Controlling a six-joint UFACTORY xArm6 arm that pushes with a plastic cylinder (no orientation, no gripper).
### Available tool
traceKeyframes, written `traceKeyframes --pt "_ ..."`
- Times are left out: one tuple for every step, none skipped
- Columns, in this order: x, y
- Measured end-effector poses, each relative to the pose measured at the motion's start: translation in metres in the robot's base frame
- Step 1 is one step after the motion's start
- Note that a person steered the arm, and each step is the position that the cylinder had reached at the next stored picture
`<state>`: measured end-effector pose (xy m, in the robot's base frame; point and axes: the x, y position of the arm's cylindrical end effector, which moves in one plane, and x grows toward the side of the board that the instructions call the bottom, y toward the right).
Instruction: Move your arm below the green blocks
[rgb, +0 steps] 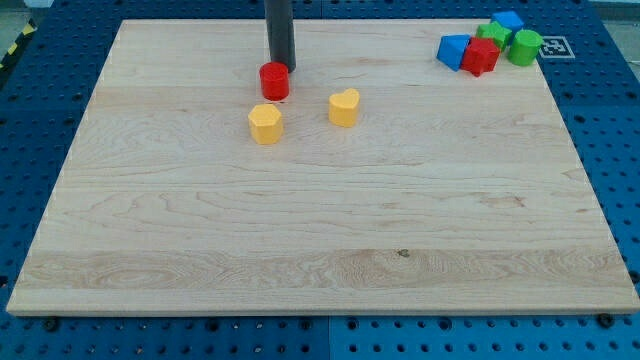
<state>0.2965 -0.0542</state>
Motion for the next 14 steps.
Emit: traceKeyframes --pt "-0.045 0.01" --pt "-0.093 0.045" --pt "-0.104 0.089" --pt "-0.105 0.14" --pt "-0.104 0.16" --pt "-0.104 0.16" --pt "-0.105 0.172" --pt "-0.105 0.193" --pt "-0.105 0.228" --pt "-0.105 0.231" --pt "-0.105 0.231" --pt "-0.086 0.206" --pt "-0.055 0.166" --pt "-0.036 0.166"
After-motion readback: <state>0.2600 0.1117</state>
